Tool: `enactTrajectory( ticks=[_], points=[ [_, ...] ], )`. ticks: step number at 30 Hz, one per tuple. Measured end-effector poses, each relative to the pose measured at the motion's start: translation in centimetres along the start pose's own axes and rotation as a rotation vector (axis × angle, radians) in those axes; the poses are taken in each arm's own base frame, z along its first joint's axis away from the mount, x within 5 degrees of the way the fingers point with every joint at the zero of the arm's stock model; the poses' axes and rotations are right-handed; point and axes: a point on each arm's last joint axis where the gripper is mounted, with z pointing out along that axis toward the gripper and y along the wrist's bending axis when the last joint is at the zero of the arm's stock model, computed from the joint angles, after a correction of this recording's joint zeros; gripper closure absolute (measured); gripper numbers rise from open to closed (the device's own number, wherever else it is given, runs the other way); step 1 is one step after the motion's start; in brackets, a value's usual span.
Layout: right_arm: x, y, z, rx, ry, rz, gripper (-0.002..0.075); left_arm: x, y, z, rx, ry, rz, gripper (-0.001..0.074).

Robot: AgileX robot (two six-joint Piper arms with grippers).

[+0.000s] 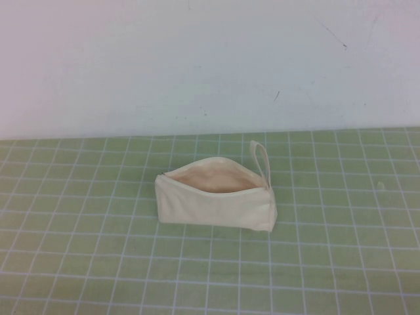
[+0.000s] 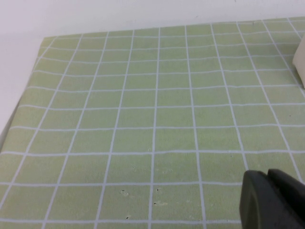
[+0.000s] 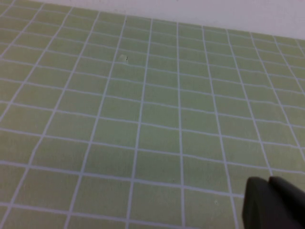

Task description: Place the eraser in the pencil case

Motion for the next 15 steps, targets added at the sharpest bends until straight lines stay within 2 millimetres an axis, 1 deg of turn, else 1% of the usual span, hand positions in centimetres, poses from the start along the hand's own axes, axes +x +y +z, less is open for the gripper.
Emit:
enactTrajectory(
  ticks=[10, 15],
  points=[
    [-0.01, 0.05, 0.00, -0.006, -0.001, 0.013, 0.0727, 0.00, 0.00, 0.00, 0.000, 0.000, 0.000, 0.0737],
    [-0.04, 0.24, 0.00, -0.040, -0.007, 0.004, 0.0727, 0.00, 0.00, 0.00, 0.000, 0.000, 0.000, 0.0737]
  ],
)
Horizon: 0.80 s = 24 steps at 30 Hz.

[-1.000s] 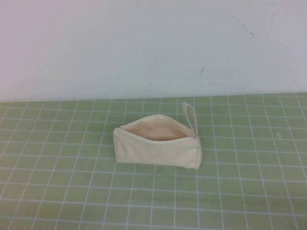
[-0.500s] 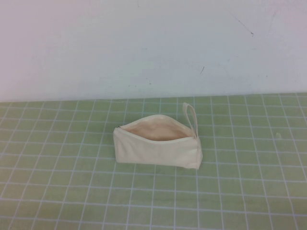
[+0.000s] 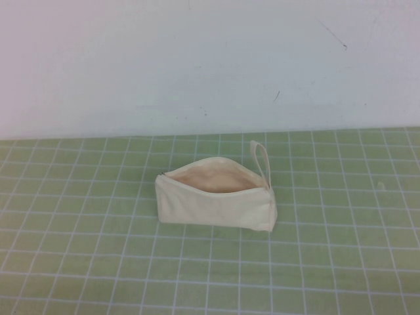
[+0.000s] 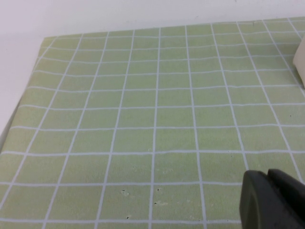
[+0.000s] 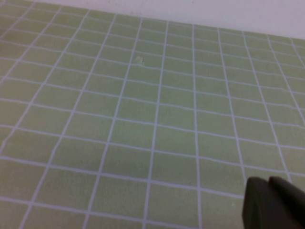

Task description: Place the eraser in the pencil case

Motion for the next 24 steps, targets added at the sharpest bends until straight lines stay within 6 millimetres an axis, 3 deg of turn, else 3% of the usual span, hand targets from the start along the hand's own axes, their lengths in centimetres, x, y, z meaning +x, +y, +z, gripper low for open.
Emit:
enactTrajectory(
  ticks=[24],
  points=[
    [0.02, 0.01, -0.02, -0.006, 0.005, 0.054, 0.0727, 0.00, 0.00, 0.00, 0.000, 0.000, 0.000, 0.0737]
  ],
)
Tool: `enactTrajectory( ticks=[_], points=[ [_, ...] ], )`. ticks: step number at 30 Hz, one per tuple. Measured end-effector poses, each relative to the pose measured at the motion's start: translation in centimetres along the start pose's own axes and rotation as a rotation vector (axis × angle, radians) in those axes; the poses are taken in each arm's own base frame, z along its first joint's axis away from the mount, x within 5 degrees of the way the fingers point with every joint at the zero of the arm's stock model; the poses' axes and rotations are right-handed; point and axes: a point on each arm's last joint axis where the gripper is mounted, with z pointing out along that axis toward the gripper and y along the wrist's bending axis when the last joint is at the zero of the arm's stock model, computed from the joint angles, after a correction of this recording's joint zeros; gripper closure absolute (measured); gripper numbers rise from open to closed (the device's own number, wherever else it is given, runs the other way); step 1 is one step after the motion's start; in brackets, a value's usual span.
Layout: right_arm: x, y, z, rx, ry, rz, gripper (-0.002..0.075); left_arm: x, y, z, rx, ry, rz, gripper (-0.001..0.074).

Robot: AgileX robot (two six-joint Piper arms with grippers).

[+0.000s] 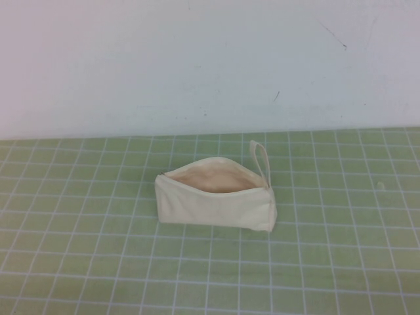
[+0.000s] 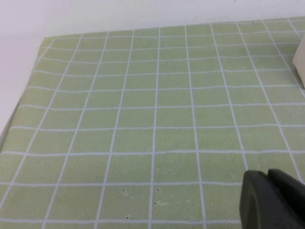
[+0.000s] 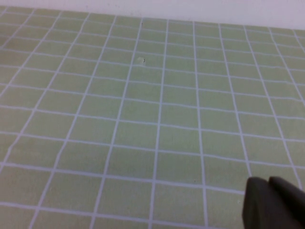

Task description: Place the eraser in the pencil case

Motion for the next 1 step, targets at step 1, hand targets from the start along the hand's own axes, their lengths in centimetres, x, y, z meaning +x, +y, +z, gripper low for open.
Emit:
enactTrajectory(
  ticks=[1],
  points=[
    [0.00, 0.00, 0.00, 0.000, 0.000, 0.000, 0.0727, 0.00, 0.00, 0.00, 0.000, 0.000, 0.000, 0.0737]
  ],
)
